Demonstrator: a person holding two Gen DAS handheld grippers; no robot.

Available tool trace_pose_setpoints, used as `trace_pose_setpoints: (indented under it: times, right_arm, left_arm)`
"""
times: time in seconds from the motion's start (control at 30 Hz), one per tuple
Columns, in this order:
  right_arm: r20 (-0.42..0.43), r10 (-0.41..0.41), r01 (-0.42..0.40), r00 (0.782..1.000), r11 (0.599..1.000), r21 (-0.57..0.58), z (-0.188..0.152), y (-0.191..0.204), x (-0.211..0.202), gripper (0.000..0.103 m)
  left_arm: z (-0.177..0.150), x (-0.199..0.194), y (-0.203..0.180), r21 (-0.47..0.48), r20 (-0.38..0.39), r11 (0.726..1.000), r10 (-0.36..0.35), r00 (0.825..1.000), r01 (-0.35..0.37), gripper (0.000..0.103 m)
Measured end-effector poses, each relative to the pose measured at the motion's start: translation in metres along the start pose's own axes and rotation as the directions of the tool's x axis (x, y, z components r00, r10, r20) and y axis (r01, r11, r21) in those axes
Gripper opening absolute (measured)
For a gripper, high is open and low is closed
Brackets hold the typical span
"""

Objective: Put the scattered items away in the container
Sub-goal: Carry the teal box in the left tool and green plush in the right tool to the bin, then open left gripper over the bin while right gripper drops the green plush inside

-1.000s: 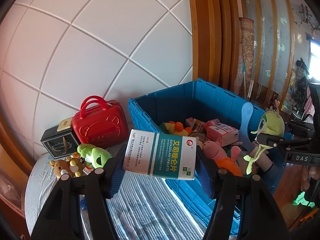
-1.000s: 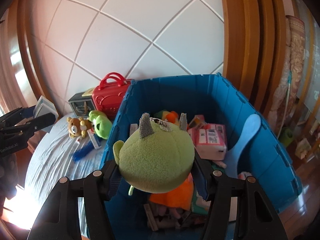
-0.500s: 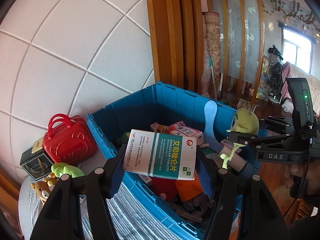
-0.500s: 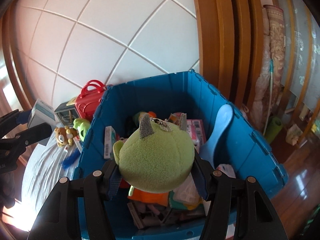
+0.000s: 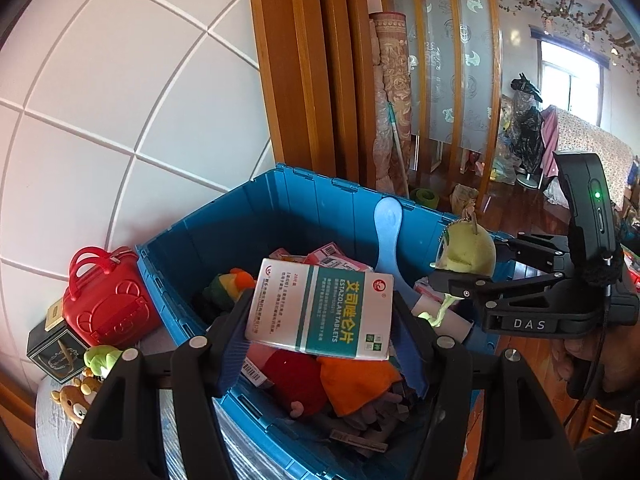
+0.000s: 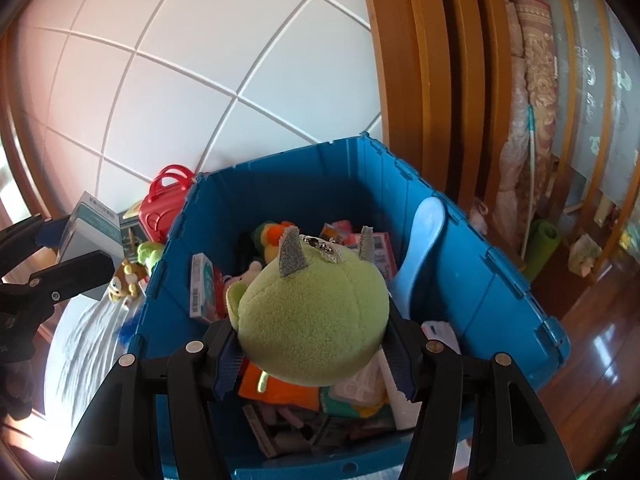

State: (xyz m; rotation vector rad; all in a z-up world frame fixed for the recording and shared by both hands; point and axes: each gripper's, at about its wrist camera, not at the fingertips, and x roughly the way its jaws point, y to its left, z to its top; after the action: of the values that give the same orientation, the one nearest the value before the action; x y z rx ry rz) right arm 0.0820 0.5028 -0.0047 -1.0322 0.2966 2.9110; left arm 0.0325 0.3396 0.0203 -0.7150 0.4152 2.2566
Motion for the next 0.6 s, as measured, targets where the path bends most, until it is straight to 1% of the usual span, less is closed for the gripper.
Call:
trace_pose_setpoints:
  times: [0.23,0.3,0.33,0.37,0.4,0.43,0.47,0.5,0.6]
  right_arm:
    - [-0.002,-0.002,0.002,1.0,1.0,0.0,0.0,-0.003,0.001,0.06]
    - [0.0,-0.002,0.002,1.0,1.0,-0.003,0.001,-0.003,0.001,0.061]
    - [0.002,-0.001,0.001,1.0,1.0,-0.002,0.001,-0.003,0.001,0.062]
    - [0.006,0.0,0.0,1.0,1.0,0.002,0.001,-0.003,0.001,0.064]
    - [0.011,0.0,0.0,1.0,1.0,0.007,0.002,-0.004,0.0,0.07]
    - [0.015,0.002,-0.002,1.0,1.0,0.01,0.002,-0.004,0.0,0.085]
    - [0.022,0.001,-0.001,1.0,1.0,0.011,0.003,-0.004,0.0,0.092]
    - [0.032,-0.004,0.004,0.999,1.0,0.011,0.003,-0.004,-0.001,0.099]
    - [0.029,-0.008,0.007,1.0,1.0,0.007,0.005,-0.001,0.001,0.099]
  left_arm:
    - [0.003,0.001,-0.001,0.0,0.006,1.0,-0.009,1.0,0.009,0.063]
    - [0.002,0.001,0.003,-0.024,0.006,0.999,-0.031,1.0,0.031,0.063]
    - [0.002,0.0,0.005,-0.049,0.01,0.998,-0.049,0.999,0.049,0.064]
    - [0.003,-0.001,0.008,-0.069,0.011,0.996,-0.06,0.998,0.06,0.071]
    - [0.003,-0.001,0.01,-0.082,0.012,0.995,-0.059,0.998,0.06,0.084]
    - [0.003,-0.002,0.011,-0.088,0.019,0.995,-0.051,0.999,0.052,0.089]
    - [0.002,-0.004,0.012,-0.093,0.027,0.995,-0.041,0.999,0.043,0.094]
    - [0.001,-0.004,0.014,-0.099,0.029,0.994,-0.038,0.999,0.041,0.094]
    - [-0.002,-0.004,0.019,-0.108,0.019,0.994,-0.021,1.0,0.022,0.094]
